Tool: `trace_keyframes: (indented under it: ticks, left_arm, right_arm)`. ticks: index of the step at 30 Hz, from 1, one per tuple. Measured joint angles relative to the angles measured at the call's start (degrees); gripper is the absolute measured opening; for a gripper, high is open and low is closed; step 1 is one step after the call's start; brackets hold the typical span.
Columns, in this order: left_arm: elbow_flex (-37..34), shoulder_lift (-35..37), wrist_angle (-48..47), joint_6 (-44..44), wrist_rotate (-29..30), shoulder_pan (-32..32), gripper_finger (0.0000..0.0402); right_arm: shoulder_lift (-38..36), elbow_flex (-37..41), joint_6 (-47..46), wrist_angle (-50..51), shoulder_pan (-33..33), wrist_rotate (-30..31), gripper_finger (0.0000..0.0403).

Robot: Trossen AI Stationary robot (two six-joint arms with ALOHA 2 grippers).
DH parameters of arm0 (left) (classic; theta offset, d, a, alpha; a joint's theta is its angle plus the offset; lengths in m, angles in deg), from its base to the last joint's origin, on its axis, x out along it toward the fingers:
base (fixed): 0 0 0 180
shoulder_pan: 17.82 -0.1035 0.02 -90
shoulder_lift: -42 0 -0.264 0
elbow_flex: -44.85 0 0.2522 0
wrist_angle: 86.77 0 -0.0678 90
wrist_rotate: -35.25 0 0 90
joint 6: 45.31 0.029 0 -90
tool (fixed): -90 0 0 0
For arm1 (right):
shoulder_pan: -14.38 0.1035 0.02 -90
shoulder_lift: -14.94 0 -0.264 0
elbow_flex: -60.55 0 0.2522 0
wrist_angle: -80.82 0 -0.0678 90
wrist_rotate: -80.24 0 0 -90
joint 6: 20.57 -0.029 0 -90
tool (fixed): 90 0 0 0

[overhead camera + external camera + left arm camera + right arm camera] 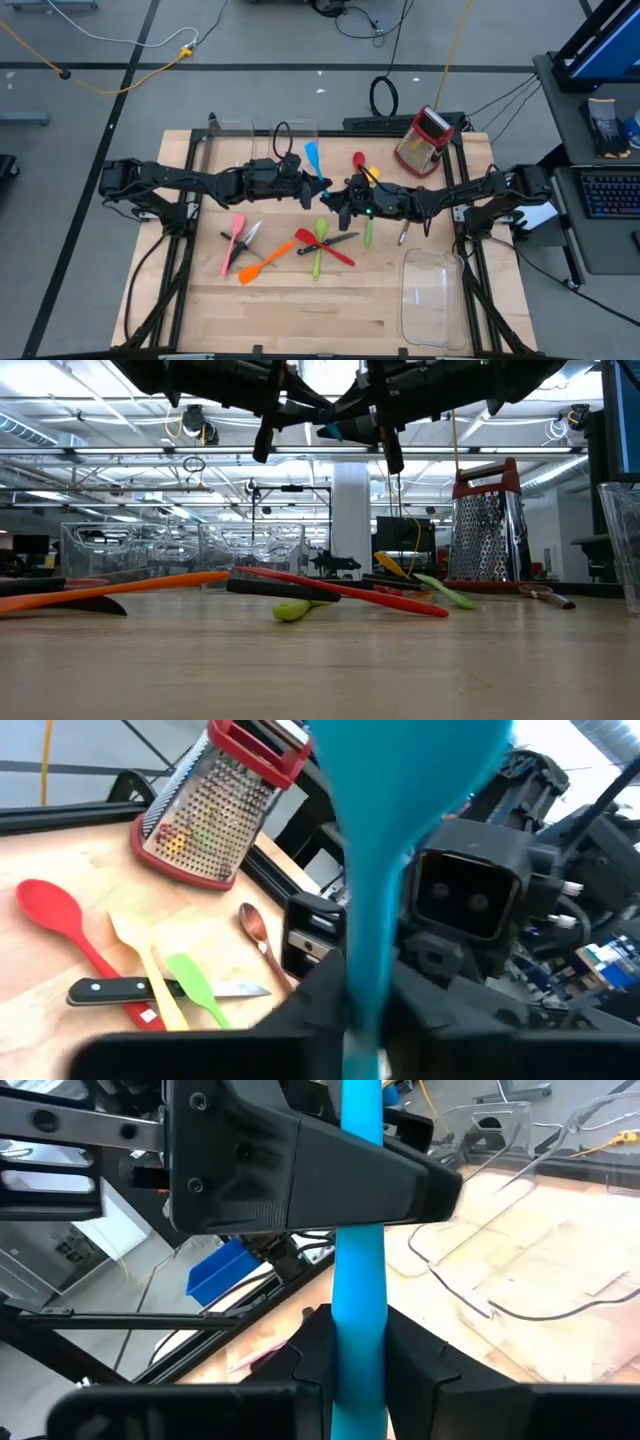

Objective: Pick & Place Kitchen Items
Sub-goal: Put the blue spatula into the left transparent bin

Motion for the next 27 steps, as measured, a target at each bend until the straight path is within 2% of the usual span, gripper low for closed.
trace_keyframes:
  ticks: [2,6,12,20,27]
  left_arm:
    - [0.0,0.0,-0.1,-0.1,-0.8,-0.2,0.0016]
    - [0.0,0.0,-2.3,-1.2,-2.8,-0.9,0.0008]
    - [0.0,1.9,-9.2,-1.5,-5.6,-2.5,0.0006]
    - [-0.2,11.2,-27.4,-0.2,-2.5,-6.7,0.0006]
    - [0.0,22.0,-42.1,-0.2,4.2,-11.6,0.0006]
  right_arm:
    - [0.0,0.0,-0.1,0.0,-0.2,0.1,0.0057]
    - [0.0,0.0,-0.2,0.0,-0.6,-0.7,0.0101]
    - [0.0,0.0,0.8,2.0,-0.6,-4.6,0.0139]
    - [0.0,0.0,0.9,9.1,-0.4,-5.5,0.0145]
    - [0.0,0.0,1.2,9.8,-0.3,-5.4,0.0139]
